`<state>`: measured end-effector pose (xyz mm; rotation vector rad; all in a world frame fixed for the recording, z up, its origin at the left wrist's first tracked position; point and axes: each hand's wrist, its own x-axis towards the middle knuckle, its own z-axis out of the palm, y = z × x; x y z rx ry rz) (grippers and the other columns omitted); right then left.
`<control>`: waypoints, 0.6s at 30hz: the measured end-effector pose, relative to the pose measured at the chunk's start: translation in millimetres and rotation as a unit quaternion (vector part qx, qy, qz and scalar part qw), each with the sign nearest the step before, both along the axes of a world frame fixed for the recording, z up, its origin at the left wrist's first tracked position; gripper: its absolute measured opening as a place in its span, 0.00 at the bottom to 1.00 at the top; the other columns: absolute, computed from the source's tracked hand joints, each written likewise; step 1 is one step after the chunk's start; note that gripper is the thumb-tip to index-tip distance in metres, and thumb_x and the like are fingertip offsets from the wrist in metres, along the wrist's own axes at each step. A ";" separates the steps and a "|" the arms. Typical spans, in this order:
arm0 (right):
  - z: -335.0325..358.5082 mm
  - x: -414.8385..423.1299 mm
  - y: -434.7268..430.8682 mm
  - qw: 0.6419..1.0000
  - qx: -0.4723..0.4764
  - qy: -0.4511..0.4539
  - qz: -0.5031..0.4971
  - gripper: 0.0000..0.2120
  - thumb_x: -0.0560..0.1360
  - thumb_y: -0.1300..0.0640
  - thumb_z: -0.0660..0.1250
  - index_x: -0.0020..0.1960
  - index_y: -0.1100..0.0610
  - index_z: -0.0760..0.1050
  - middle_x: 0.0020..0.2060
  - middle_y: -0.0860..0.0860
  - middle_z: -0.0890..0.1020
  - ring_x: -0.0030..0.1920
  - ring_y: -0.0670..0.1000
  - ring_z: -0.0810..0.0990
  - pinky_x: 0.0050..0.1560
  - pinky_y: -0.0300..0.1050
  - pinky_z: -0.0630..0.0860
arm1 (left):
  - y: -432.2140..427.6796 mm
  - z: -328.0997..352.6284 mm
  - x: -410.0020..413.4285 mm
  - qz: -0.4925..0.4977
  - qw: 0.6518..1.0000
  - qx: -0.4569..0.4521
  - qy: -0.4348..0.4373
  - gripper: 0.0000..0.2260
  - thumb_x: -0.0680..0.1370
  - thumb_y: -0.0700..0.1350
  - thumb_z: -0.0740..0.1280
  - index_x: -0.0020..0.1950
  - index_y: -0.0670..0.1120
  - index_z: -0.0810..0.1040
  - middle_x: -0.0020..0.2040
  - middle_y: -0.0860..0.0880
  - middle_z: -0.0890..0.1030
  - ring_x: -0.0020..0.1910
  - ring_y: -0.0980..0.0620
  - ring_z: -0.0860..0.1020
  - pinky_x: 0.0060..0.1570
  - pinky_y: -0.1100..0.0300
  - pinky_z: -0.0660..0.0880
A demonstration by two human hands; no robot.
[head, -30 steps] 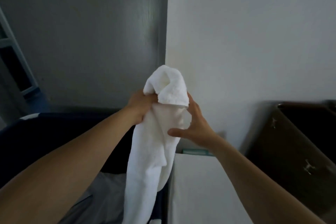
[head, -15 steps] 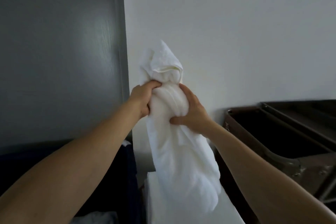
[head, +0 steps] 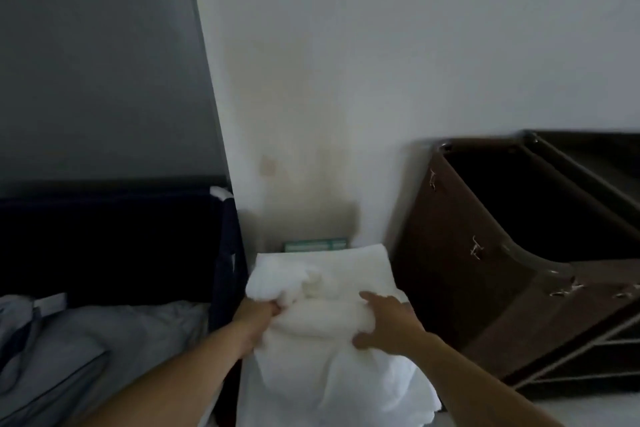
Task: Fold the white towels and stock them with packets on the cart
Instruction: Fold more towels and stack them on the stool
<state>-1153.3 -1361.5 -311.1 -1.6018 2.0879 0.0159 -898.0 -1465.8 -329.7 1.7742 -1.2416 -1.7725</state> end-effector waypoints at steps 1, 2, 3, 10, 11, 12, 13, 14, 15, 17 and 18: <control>-9.0 -4.7 5.1 0.999 0.038 -0.004 0.031 0.51 0.63 0.31 0.72 0.78 0.43 0.52 0.74 0.47 0.64 0.74 0.52 0.61 0.75 0.55 0.52 | 1.8 -4.0 3.0 0.018 1.000 0.010 -0.022 0.23 0.69 0.51 0.74 0.63 0.45 0.79 0.53 0.44 0.83 0.50 0.42 0.81 0.52 0.45 0.80; -16.1 -7.8 9.5 0.995 0.071 -0.007 0.065 0.53 0.61 0.30 0.73 0.78 0.43 0.51 0.75 0.46 0.62 0.75 0.52 0.58 0.76 0.57 0.48 | 2.9 -3.3 4.6 0.034 0.999 0.016 -0.040 0.21 0.72 0.50 0.72 0.63 0.43 0.78 0.52 0.43 0.83 0.49 0.41 0.81 0.52 0.47 0.80; -22.8 -10.6 12.3 0.991 0.090 0.000 0.094 0.54 0.60 0.30 0.73 0.78 0.43 0.51 0.75 0.46 0.60 0.76 0.51 0.56 0.76 0.58 0.46 | 1.9 -4.0 5.0 0.041 0.998 0.018 -0.054 0.20 0.74 0.49 0.71 0.64 0.42 0.77 0.52 0.42 0.82 0.49 0.41 0.81 0.51 0.49 0.80; 31.6 -19.7 -33.3 0.994 -0.081 -0.020 0.064 0.34 0.74 0.46 0.70 0.76 0.54 0.63 0.72 0.53 0.71 0.71 0.55 0.69 0.68 0.45 0.64 | -0.5 27.5 -10.1 0.046 0.997 0.040 -0.055 0.16 0.75 0.49 0.69 0.59 0.42 0.80 0.50 0.40 0.84 0.50 0.39 0.82 0.52 0.41 0.80; 54.4 -20.1 -43.6 0.991 -0.122 -0.034 0.052 0.32 0.72 0.46 0.72 0.72 0.54 0.68 0.68 0.54 0.75 0.68 0.56 0.72 0.64 0.46 0.67 | -1.7 36.8 -12.5 0.054 0.996 0.056 -0.029 0.14 0.77 0.50 0.68 0.58 0.42 0.80 0.51 0.39 0.84 0.51 0.39 0.82 0.54 0.40 0.80; 76.8 -20.2 -51.7 0.984 -0.165 -0.049 0.042 0.27 0.69 0.47 0.74 0.66 0.53 0.73 0.61 0.54 0.79 0.63 0.57 0.76 0.58 0.46 0.70 | -2.0 47.5 -15.7 0.057 0.996 0.070 0.005 0.14 0.78 0.50 0.68 0.58 0.43 0.81 0.52 0.39 0.84 0.52 0.39 0.82 0.54 0.41 0.80; 98.3 -19.3 -57.4 0.976 -0.203 -0.074 0.029 0.21 0.67 0.48 0.75 0.57 0.52 0.76 0.54 0.53 0.82 0.57 0.56 0.79 0.52 0.46 0.72 | -3.0 56.9 -18.8 0.051 0.994 0.082 0.048 0.13 0.78 0.50 0.68 0.59 0.43 0.81 0.52 0.39 0.85 0.53 0.39 0.82 0.53 0.42 0.80; 117.7 -17.6 -61.1 0.967 -0.232 -0.106 0.018 0.17 0.64 0.49 0.76 0.50 0.51 0.76 0.47 0.51 0.82 0.51 0.55 0.79 0.47 0.45 0.72 | -2.9 65.7 -22.0 0.032 0.991 0.092 0.087 0.14 0.78 0.50 0.68 0.60 0.44 0.80 0.53 0.40 0.85 0.53 0.40 0.83 0.50 0.44 0.81; 134.7 -15.1 -63.4 0.959 -0.250 -0.137 0.007 0.15 0.63 0.50 0.75 0.46 0.49 0.74 0.43 0.49 0.80 0.47 0.53 0.79 0.45 0.44 0.71 | -1.7 74.3 -26.1 -0.002 0.990 0.097 0.104 0.16 0.78 0.53 0.69 0.60 0.45 0.80 0.54 0.41 0.85 0.52 0.40 0.83 0.47 0.46 0.82; 158.9 -10.3 -66.3 0.943 -0.275 -0.185 -0.013 0.13 0.65 0.54 0.75 0.46 0.49 0.74 0.39 0.45 0.78 0.42 0.49 0.77 0.44 0.42 0.70 | 3.1 86.5 -31.8 -0.063 0.993 0.088 0.047 0.18 0.78 0.61 0.66 0.57 0.48 0.79 0.52 0.41 0.84 0.49 0.41 0.83 0.43 0.48 0.82; 164.0 -9.4 -68.6 0.938 -0.279 -0.203 -0.028 0.12 0.67 0.55 0.75 0.46 0.49 0.75 0.38 0.44 0.78 0.40 0.47 0.76 0.43 0.41 0.70 | 6.2 89.1 -33.5 -0.092 0.993 0.078 -0.009 0.20 0.79 0.63 0.62 0.53 0.47 0.77 0.50 0.41 0.84 0.46 0.41 0.83 0.43 0.50 0.81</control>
